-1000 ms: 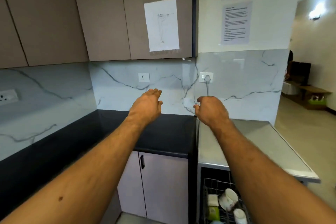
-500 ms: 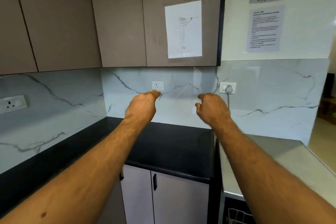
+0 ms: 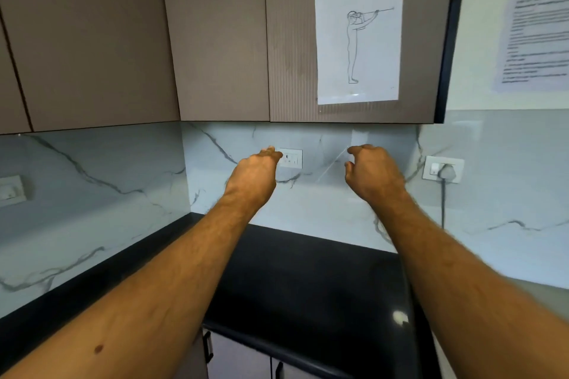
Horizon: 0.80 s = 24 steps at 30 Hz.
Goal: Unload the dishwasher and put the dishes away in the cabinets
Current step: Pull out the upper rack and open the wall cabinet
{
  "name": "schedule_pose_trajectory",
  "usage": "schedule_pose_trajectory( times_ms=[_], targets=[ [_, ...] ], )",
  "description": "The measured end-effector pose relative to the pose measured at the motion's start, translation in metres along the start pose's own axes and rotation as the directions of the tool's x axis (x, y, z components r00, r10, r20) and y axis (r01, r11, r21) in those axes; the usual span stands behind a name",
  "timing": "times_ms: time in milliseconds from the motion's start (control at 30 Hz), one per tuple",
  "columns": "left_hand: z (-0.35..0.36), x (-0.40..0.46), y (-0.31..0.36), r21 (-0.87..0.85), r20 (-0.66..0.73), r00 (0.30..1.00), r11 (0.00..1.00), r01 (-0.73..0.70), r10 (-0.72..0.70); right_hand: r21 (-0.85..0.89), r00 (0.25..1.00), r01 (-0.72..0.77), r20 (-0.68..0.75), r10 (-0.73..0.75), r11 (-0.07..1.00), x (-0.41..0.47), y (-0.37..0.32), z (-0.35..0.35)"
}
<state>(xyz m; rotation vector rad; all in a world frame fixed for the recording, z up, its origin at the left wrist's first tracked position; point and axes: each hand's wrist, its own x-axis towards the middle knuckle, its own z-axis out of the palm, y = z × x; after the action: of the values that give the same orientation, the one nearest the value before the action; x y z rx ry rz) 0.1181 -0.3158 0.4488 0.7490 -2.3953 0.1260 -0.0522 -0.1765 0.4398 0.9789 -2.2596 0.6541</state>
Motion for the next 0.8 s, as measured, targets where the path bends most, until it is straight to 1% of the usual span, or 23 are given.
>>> schedule_pose_trajectory(
  times_ms=[67,167,333,433,600,700,800],
  targets=[
    [0.007,0.02,-0.009,-0.033,0.0,1.0,0.999,0.007,-0.007,-0.001,1.0,0.008,0.004,-0.008,1.0,0.021,-0.006,0.012],
    [0.024,0.048,-0.027,-0.073,0.003,1.0,0.997,-0.019,0.019,-0.032,0.999,0.039,0.014,-0.039,0.999,0.048,-0.021,0.032],
    [0.047,0.101,-0.064,-0.12,-0.057,0.997,0.991,-0.061,0.054,-0.083,0.998,0.062,-0.021,-0.064,0.995,0.092,-0.049,0.065],
    [0.056,0.132,-0.085,-0.126,-0.064,0.994,0.987,-0.101,0.093,-0.121,0.998,0.051,-0.027,-0.054,0.991,0.117,-0.064,0.081],
    [0.064,0.189,-0.123,-0.166,-0.12,0.986,0.977,-0.136,0.117,-0.117,0.995,0.029,-0.09,-0.04,0.993,0.158,-0.089,0.099],
    [0.069,0.213,-0.135,-0.176,-0.118,0.984,0.972,-0.157,0.137,-0.155,0.99,0.043,-0.123,-0.063,0.987,0.177,-0.098,0.112],
    [0.076,0.241,-0.143,-0.192,-0.144,0.972,0.959,-0.209,0.183,-0.206,0.979,0.045,-0.187,-0.084,0.978,0.199,-0.106,0.124]
  ],
)
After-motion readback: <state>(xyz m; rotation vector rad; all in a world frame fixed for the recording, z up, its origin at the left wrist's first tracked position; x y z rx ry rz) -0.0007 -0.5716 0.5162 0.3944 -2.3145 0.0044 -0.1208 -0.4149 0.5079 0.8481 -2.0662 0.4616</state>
